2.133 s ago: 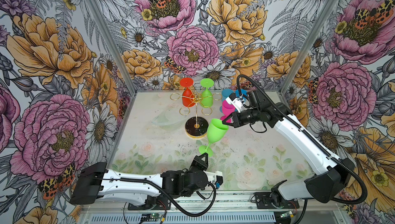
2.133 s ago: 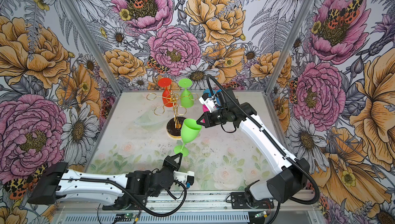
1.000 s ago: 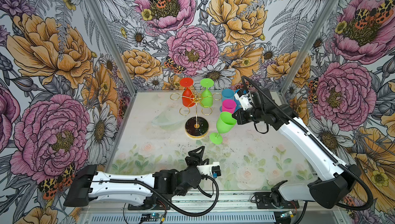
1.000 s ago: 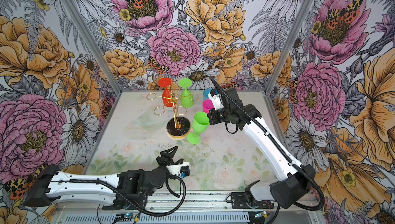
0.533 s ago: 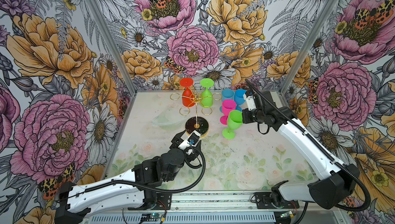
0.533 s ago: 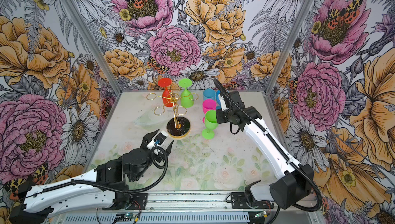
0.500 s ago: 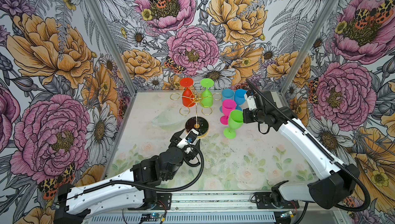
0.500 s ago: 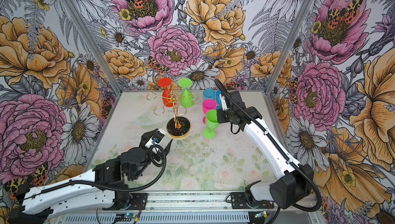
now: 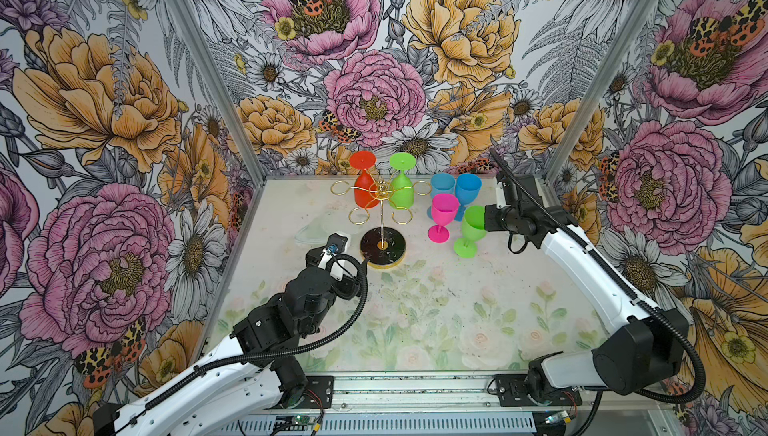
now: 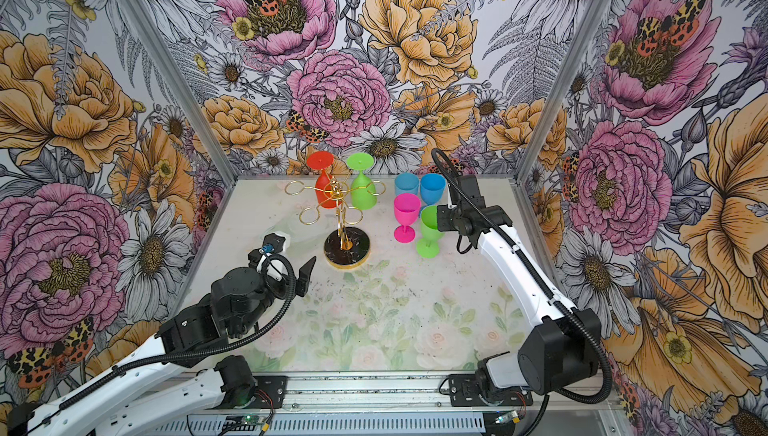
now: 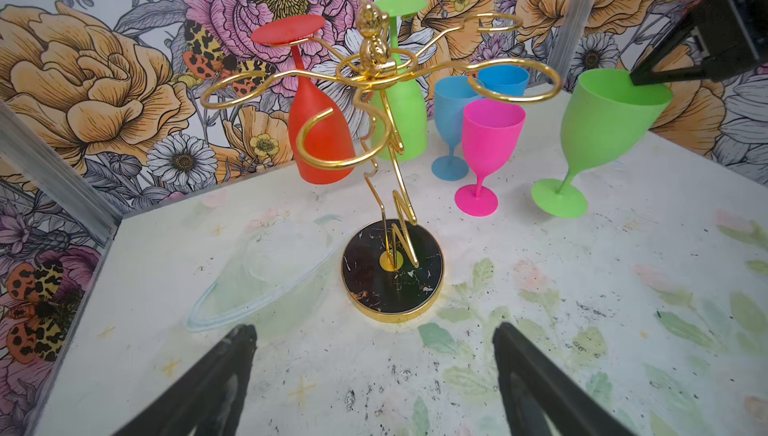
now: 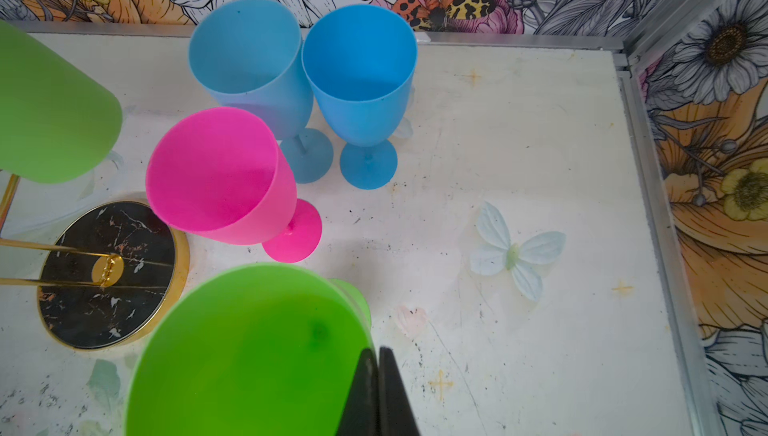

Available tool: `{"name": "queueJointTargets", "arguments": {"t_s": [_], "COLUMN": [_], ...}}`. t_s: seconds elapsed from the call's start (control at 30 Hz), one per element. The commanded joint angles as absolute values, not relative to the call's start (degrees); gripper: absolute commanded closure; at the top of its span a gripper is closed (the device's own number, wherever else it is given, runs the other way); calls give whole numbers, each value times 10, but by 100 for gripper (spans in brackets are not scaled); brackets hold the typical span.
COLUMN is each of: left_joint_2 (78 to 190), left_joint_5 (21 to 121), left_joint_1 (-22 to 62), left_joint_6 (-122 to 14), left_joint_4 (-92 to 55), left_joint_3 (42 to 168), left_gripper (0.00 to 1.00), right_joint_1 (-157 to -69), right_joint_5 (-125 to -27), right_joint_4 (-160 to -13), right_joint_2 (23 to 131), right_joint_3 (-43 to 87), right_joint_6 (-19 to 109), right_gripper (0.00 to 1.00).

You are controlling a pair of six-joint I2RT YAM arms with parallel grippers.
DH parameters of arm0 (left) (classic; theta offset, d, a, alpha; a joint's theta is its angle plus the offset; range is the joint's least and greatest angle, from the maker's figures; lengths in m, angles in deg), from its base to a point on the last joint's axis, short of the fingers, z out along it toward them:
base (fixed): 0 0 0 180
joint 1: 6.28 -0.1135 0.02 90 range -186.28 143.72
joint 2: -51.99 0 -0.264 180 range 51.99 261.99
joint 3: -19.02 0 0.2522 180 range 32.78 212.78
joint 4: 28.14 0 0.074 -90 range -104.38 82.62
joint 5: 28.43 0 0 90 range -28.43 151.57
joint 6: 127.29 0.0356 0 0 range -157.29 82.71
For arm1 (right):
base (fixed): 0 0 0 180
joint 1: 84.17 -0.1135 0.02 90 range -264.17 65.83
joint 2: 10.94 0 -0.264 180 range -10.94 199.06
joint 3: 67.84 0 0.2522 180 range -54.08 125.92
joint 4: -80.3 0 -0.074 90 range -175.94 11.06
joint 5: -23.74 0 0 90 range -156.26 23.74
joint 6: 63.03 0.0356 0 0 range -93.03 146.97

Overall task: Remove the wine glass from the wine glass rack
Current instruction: 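Carry the green glass beside the magenta glass with the right gripper while the left withdraws, then set the green glass upright on the table and open the right gripper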

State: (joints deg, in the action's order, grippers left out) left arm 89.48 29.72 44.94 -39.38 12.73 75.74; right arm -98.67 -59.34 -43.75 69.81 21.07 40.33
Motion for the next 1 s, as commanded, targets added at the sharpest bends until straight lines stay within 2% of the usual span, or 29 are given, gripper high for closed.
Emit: {"name": "queueJointTargets", "arguments": {"t_s": [0.0,0.43,0.97], "left_joint_2": [890,885,886], "left_joint_5": [336,380,437], "left_joint_1": [416,293,239], "left_joint_6": [-428,-462,-480], "left_joint_4": [141,111,78], "left_joint_3": [774,763,748], "left_gripper": [9,8,7], "right_joint_1": [-977,-942,-936], "right_joint_5": [-563,-575,-589], "right_joint_4": [-476,-543,-571], "right_joint_2": [715,779,849], "right_joint_3": [210,225,264], "right_joint_6": [395,401,404], "right_gripper": [100,100,100]}}
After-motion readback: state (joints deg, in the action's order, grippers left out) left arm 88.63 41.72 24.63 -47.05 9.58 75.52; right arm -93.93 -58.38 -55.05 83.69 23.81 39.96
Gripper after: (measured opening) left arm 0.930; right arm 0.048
